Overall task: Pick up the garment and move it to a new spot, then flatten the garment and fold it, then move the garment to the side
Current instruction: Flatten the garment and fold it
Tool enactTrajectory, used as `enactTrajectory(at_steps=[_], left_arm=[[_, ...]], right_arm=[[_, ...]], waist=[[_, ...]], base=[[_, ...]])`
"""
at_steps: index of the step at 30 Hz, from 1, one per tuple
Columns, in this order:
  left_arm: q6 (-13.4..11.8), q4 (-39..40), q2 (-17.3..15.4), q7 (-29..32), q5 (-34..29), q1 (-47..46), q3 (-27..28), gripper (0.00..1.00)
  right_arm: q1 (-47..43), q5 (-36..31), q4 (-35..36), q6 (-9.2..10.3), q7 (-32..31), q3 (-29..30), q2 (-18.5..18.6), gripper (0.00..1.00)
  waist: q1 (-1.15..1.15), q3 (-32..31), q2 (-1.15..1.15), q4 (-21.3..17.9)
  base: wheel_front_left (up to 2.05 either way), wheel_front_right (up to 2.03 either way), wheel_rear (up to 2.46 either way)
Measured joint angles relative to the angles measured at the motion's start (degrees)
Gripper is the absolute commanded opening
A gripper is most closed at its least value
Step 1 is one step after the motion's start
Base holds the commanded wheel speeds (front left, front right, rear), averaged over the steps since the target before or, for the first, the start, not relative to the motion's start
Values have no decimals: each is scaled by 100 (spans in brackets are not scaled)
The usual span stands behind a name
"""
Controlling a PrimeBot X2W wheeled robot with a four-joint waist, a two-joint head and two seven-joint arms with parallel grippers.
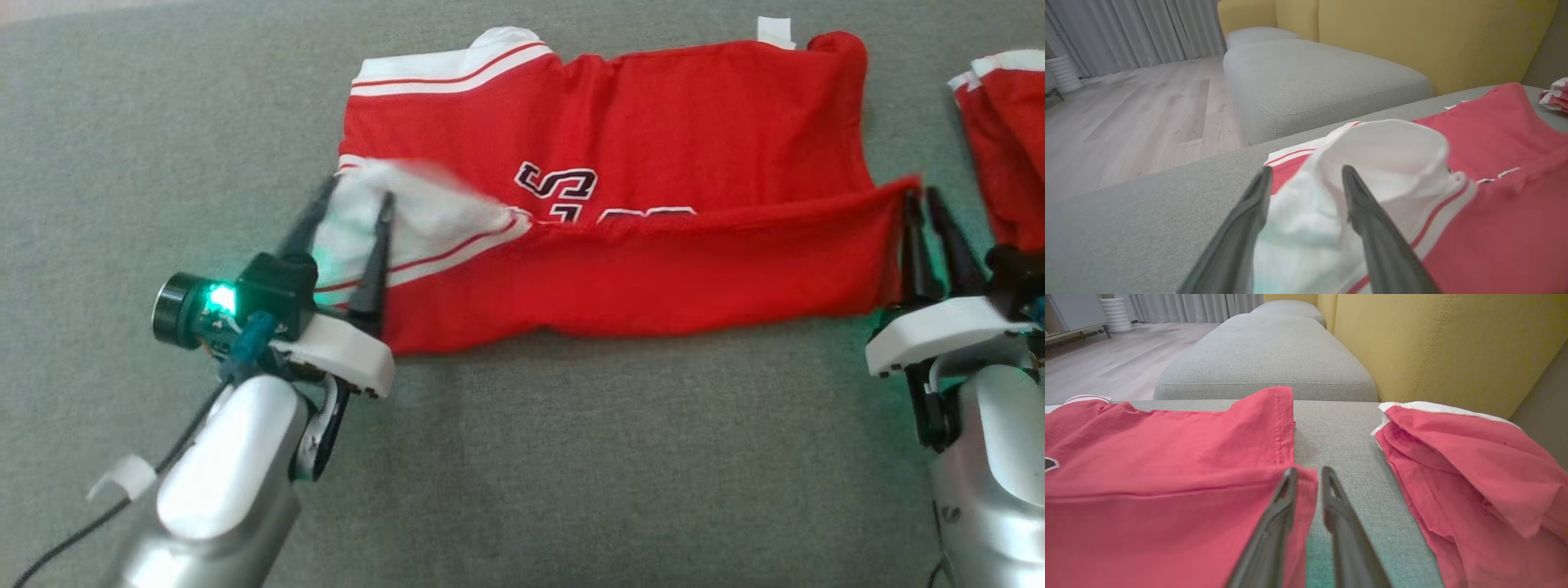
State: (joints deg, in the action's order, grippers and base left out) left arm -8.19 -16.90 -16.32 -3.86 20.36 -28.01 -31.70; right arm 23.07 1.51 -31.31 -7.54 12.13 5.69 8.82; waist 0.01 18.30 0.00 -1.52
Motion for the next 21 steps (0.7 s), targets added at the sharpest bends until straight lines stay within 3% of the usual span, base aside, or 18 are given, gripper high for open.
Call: enactTrajectory(at_steps=[7, 13, 21], left_arm=[[-401, 86, 105, -345, -115, 355, -21, 100], [-497, -202, 216, -361, 136, 1184, -65, 100], [-617, -853, 215, -13, 335, 1178, 19, 100]], right_arm=[[-101, 54, -56, 0, 205, 37, -48, 100], [-612, 160, 111, 0, 209, 34, -127, 100], [-730, 248, 185, 0, 209, -91, -133, 100]], waist=[[-1, -114, 0, 56], [-2, -242, 0, 32], [-1, -337, 0, -99]], base=[[0, 0, 0], [0, 0, 0], [0, 0, 0]])
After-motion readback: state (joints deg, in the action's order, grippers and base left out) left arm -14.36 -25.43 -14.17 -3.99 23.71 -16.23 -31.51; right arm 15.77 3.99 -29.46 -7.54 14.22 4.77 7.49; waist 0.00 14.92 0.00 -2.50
